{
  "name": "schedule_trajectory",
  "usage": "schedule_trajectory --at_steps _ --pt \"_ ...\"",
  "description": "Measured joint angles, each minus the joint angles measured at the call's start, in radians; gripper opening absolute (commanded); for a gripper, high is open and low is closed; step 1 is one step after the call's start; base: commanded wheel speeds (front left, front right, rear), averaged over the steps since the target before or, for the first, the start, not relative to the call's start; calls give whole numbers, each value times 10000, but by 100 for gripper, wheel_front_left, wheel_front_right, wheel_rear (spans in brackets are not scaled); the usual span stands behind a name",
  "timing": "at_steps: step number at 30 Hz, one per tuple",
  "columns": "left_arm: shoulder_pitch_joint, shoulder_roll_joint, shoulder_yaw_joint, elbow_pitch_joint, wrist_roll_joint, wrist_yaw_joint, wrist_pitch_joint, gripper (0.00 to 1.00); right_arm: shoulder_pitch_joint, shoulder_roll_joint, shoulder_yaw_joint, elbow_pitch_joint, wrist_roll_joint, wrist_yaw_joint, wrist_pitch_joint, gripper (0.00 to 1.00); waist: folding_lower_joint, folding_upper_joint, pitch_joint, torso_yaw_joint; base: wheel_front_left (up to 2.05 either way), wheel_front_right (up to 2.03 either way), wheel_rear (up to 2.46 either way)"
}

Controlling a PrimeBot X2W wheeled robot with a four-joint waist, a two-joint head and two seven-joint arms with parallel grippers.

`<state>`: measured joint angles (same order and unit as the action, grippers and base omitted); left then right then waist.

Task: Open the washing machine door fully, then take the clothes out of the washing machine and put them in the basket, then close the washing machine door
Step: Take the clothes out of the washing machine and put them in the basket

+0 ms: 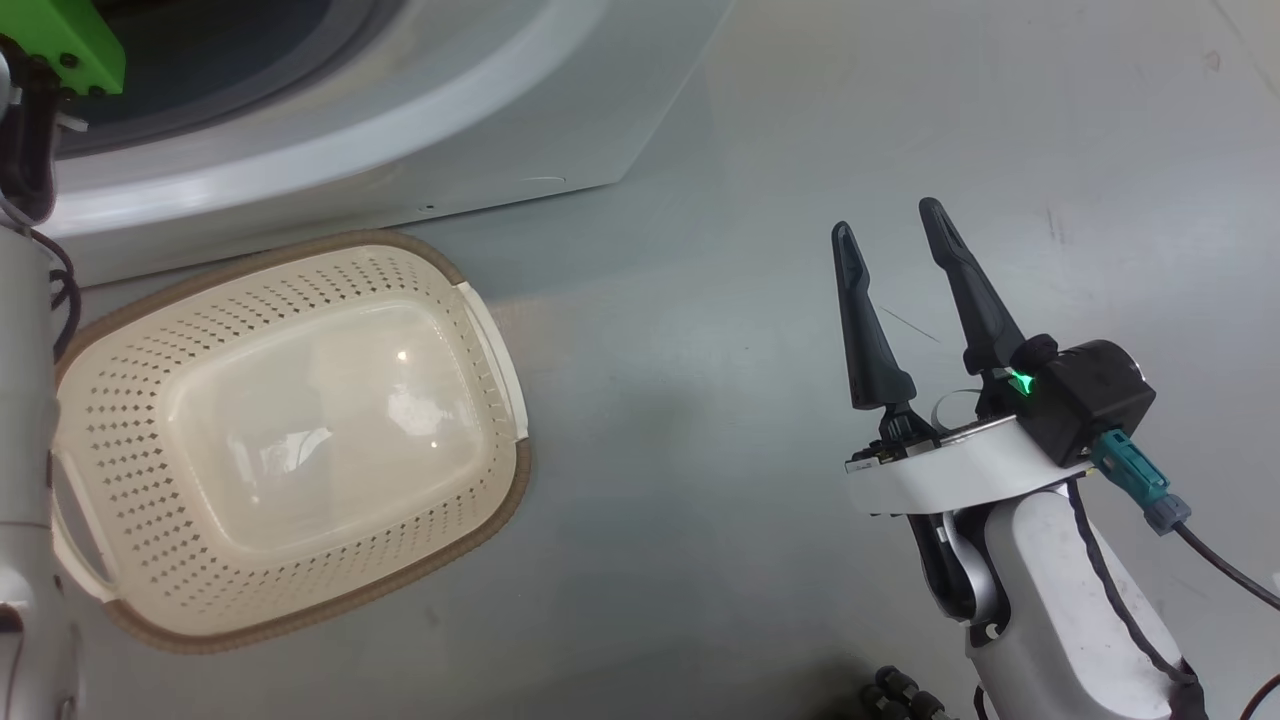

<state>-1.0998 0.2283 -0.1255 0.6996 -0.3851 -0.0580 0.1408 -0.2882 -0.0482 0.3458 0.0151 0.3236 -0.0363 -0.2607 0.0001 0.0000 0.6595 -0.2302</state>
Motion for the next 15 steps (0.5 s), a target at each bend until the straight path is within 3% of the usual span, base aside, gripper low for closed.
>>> schedule_trajectory --at_steps 15 --pt "1459 -648 -428 -794 606 104 -2943 0 139 -8 -253 545 -731 182 0 100 0 0 -685 742 0 0 0"
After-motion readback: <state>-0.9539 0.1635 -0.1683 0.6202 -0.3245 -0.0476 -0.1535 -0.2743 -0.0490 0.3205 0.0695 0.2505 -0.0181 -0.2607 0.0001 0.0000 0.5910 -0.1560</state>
